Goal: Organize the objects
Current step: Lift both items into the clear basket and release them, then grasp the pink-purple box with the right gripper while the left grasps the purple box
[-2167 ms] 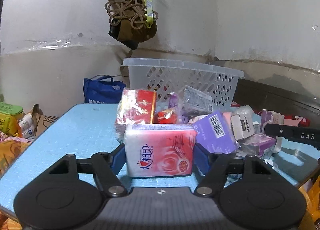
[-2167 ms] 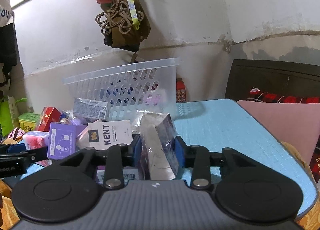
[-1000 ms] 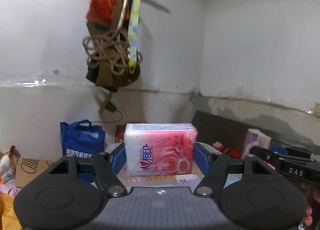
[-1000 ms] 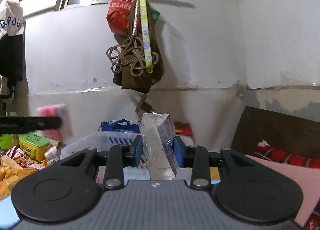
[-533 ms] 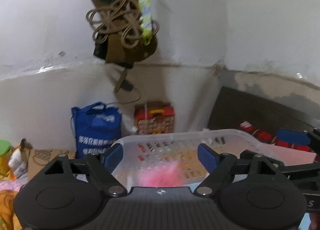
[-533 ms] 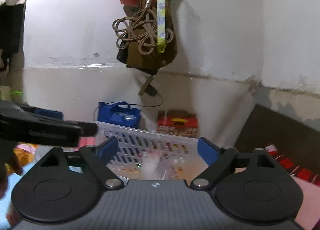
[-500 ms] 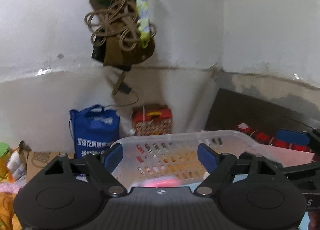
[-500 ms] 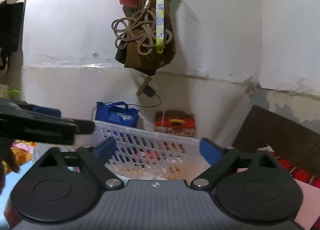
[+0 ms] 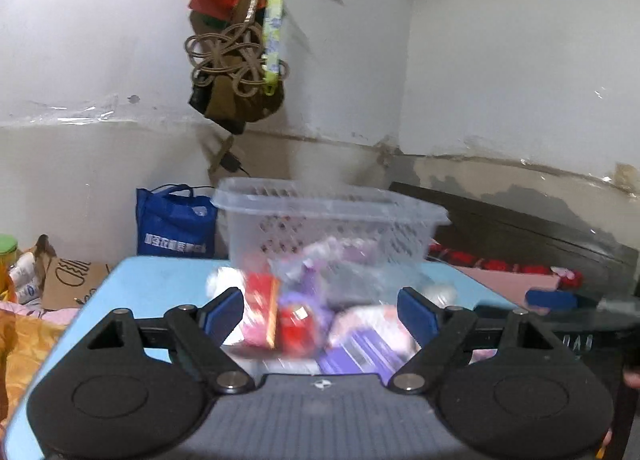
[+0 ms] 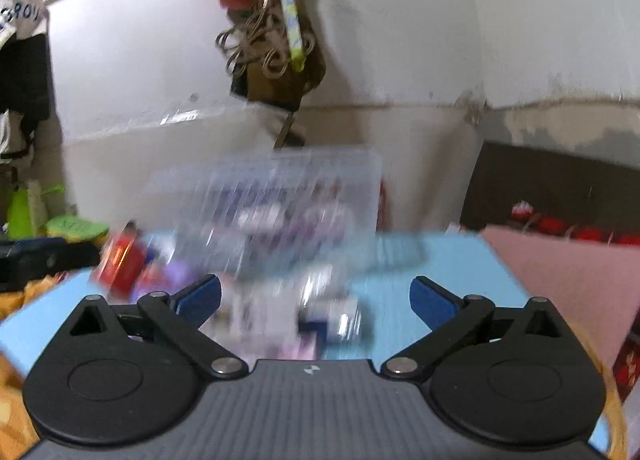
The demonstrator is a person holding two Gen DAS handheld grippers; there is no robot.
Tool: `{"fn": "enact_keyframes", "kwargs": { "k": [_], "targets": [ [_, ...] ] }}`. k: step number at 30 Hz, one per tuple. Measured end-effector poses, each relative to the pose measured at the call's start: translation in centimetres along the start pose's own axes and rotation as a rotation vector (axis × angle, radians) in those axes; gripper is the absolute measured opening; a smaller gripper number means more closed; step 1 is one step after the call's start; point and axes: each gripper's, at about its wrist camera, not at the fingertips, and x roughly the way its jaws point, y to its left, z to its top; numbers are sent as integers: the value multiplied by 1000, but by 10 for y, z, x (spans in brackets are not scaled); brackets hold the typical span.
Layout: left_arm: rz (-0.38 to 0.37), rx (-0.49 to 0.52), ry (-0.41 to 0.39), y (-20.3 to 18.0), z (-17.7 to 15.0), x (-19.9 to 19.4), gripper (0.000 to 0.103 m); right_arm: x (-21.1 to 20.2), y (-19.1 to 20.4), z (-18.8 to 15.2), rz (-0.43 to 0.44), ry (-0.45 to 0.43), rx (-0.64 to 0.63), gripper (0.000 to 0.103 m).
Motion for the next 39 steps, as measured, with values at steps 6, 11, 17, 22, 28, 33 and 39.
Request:
{"fn": "enact_keyframes", "kwargs": {
  "k": [6, 11, 17, 22, 28, 33, 39],
  "targets": [
    [-61, -2, 34, -12, -17, 8, 85, -7, -6, -21, 20, 34, 61, 88],
    [-60, 4, 67, -21, -27, 13, 84, -6, -2, -26, 38, 55, 49, 81],
    [-50, -25, 95, -23, -36, 20, 84, -5, 2, -31, 34, 51, 47, 81],
    [-43, -60, 122, -18, -39, 35, 84, 7, 1, -34, 66, 77, 78, 77],
    [-35, -78, 133, -15, -42, 40, 84, 9, 3, -34, 101, 78, 77, 65],
    [-44, -74, 134, -19, -41, 45, 83, 8, -3, -35, 105, 80, 99, 66],
    [-39, -77, 135, -19, -41, 48, 78, 13, -4, -32, 104, 86, 77, 73]
  ]
}}
